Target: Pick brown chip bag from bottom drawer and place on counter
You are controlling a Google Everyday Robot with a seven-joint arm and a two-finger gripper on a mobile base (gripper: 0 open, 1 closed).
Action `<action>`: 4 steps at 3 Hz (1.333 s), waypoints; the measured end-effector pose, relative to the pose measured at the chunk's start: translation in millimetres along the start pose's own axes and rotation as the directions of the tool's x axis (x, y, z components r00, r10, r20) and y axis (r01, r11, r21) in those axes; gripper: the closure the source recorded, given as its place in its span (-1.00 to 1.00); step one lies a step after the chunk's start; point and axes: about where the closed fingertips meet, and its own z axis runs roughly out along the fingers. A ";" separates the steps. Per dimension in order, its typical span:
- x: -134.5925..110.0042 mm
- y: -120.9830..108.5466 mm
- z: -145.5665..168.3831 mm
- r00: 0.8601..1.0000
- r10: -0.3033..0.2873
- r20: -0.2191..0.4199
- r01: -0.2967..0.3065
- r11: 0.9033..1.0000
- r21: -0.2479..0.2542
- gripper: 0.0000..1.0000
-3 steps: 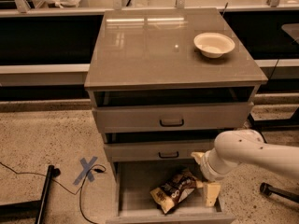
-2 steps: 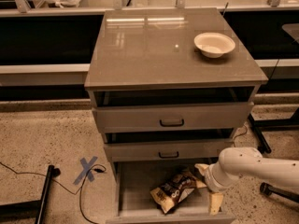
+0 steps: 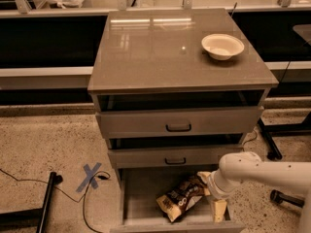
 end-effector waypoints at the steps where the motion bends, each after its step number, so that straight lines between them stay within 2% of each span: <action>1: 0.4 -14.6 32.2 0.999 -0.052 -0.002 0.052 0.999 0.007 -1.00; 3: 11.7 -39.4 105.2 0.994 -0.056 0.093 0.047 0.994 0.095 -1.00; 4: 17.7 -48.5 130.1 0.990 -0.051 0.131 0.036 0.993 0.115 -1.00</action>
Offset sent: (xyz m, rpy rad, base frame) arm 0.0447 0.0255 -0.1198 0.1145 -0.0974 0.0391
